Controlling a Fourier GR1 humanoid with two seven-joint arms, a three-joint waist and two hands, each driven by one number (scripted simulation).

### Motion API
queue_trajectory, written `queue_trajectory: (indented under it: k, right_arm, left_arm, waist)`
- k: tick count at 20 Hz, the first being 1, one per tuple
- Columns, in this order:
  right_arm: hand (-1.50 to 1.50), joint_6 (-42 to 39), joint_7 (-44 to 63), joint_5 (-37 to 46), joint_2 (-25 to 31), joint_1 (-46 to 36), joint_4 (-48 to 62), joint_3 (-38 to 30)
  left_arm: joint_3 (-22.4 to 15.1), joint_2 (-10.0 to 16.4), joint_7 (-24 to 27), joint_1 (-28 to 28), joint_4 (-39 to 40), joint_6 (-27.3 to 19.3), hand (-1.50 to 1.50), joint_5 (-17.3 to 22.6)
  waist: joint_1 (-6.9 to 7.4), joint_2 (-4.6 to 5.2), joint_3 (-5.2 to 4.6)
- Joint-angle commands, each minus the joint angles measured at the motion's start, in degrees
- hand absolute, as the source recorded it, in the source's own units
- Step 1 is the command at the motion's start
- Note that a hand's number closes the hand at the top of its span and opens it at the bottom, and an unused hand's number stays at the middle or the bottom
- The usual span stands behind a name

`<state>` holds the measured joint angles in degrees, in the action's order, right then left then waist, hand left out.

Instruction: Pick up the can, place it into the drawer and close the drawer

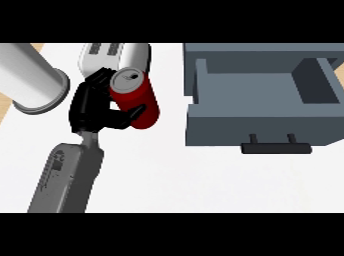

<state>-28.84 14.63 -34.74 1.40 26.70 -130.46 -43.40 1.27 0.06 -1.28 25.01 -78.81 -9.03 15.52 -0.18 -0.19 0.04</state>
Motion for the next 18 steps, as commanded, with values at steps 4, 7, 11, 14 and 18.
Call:
queue_trajectory:
  k: [4,7,11,14,18]
  right_arm:
    - [-1.5,-1.2,-0.7,1.4,0.1,-1.5,1.5,0.3]
    - [-1.5,1.3,0.3,3.1,-1.4,-1.4,-1.0,2.5]
    - [-1.5,2.4,1.2,5.2,-1.4,-3.2,-0.1,3.9]
    - [-1.5,3.2,-2.3,3.2,-1.4,1.6,-1.0,5.1]
    - [-1.5,1.5,1.3,2.2,-1.1,-1.7,-0.7,4.1]
  left_arm:
    - [-1.8,0.6,-9.3,10.9,-2.8,-7.6,1.5,-2.5]
    - [-4.4,-0.1,-9.6,15.2,0.2,-12.5,1.5,-3.7]
    - [-5.7,-0.1,-14.5,21.8,1.8,-15.5,1.5,-3.7]
    - [-7.3,-0.1,-10.5,24.4,5.6,-18.0,1.5,-1.7]
    - [-7.9,-0.1,-8.2,31.9,15.6,-19.9,1.5,0.8]
  waist:
    - [-0.28,0.1,-0.01]
    - [-0.45,0.15,-0.02]
    - [-0.39,0.22,-0.02]
    - [-1.0,0.15,-0.01]
    - [-1.38,0.36,-0.02]
